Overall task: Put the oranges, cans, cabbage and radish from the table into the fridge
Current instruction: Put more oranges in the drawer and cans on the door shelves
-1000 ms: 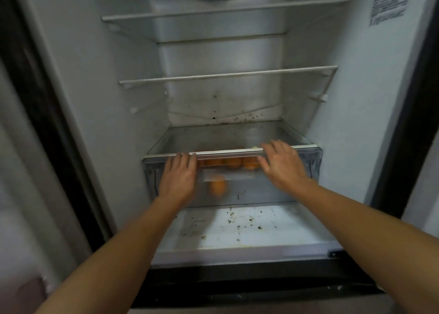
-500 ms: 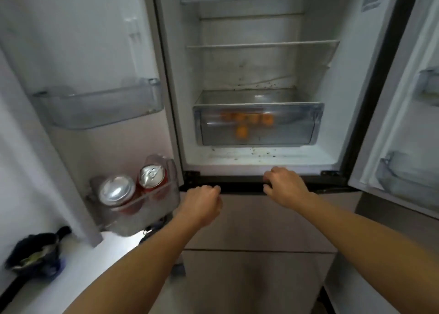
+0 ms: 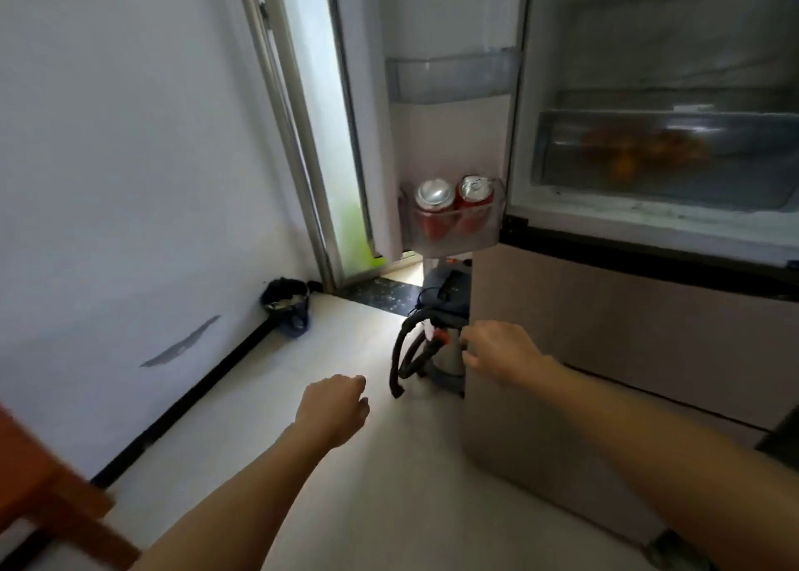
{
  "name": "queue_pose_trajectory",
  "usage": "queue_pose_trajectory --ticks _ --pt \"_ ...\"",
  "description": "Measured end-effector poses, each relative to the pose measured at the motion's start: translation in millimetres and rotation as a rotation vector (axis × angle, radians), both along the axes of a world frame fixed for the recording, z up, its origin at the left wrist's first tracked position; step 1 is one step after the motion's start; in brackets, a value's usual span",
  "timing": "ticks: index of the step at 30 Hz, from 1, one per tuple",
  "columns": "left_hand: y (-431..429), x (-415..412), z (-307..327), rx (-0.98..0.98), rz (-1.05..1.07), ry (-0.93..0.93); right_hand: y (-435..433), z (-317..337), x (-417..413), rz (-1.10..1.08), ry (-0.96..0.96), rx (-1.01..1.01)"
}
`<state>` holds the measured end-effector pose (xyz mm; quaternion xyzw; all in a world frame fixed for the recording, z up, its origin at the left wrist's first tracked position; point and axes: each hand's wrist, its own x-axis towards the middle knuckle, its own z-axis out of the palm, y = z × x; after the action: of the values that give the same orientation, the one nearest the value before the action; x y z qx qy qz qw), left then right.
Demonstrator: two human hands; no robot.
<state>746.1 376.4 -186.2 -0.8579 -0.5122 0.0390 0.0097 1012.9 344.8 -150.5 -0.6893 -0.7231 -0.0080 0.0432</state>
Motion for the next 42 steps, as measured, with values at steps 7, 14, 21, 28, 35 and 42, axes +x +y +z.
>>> queue_pose_trajectory --ticks 7,14,21,28,35,42 --pt "-119 -185 -22 -0.085 0.350 0.045 -30 -44 -188 0.328 0.077 -0.124" --pt "-229 -337 6 -0.101 0.691 -0.125 -72 -23 -380 0.660 0.082 -0.056" --pt "-331 -507 25 -0.007 0.932 -0.111 -132 9 -584 0.874 0.110 -0.014" --pt "-402 -664 48 0.050 1.068 -0.092 -183 25 -764 1.022 0.126 -0.001" --pt "-419 -777 28 0.030 1.133 -0.120 -190 12 -892 1.127 0.052 -0.041" --pt "-371 -880 11 0.069 1.131 -0.126 -127 -12 -1019 1.153 0.006 -0.068"
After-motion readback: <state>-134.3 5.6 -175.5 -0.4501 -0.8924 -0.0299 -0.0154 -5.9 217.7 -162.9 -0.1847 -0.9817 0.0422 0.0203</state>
